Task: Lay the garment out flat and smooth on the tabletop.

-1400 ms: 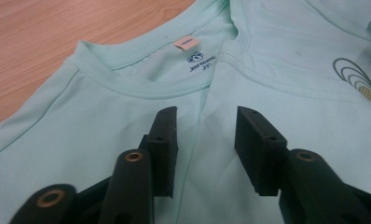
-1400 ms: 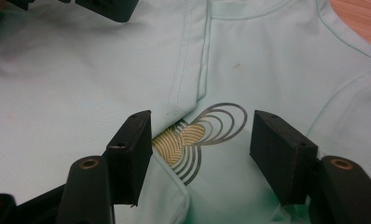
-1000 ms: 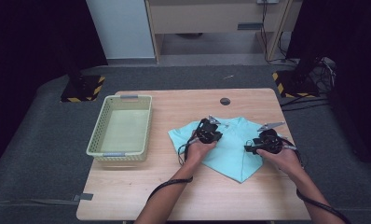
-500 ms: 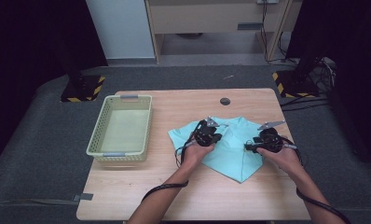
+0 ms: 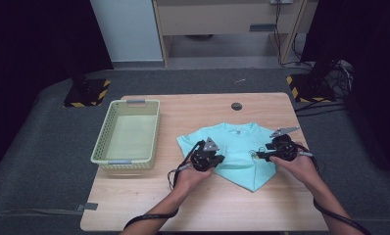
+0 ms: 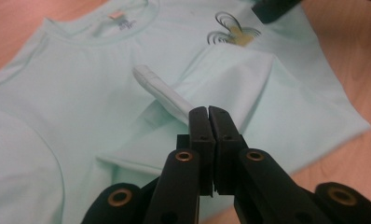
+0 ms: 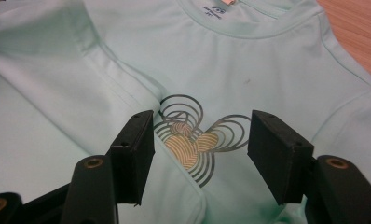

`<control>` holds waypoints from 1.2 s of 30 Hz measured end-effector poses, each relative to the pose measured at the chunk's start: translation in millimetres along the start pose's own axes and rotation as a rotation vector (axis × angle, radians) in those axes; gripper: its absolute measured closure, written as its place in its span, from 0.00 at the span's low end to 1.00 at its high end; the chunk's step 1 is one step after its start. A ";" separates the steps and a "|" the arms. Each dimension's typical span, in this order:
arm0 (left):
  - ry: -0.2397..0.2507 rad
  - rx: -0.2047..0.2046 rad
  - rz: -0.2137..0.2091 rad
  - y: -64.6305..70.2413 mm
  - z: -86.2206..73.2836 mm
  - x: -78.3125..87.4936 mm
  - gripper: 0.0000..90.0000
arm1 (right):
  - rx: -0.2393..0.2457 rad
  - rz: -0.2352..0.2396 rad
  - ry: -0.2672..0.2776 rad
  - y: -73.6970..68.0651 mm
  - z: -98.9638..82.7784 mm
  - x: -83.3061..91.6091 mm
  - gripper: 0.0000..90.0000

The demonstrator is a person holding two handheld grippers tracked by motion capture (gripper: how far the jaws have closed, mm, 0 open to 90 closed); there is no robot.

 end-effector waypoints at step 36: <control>-0.096 -0.062 0.116 -23.3 -52.9 19.2 0.98 | 0.043 -0.064 -0.021 -14.1 -10.4 -31.9 0.38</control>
Point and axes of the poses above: each handheld gripper's, and its own axes: x roughly backward along the jaws, z roughly out of its top, y roughly to its right, the point moved 10 cm from there along -x, roughly forward along the jaws, and after that the axes turned 4 degrees about -x, right-handed, at the moved point
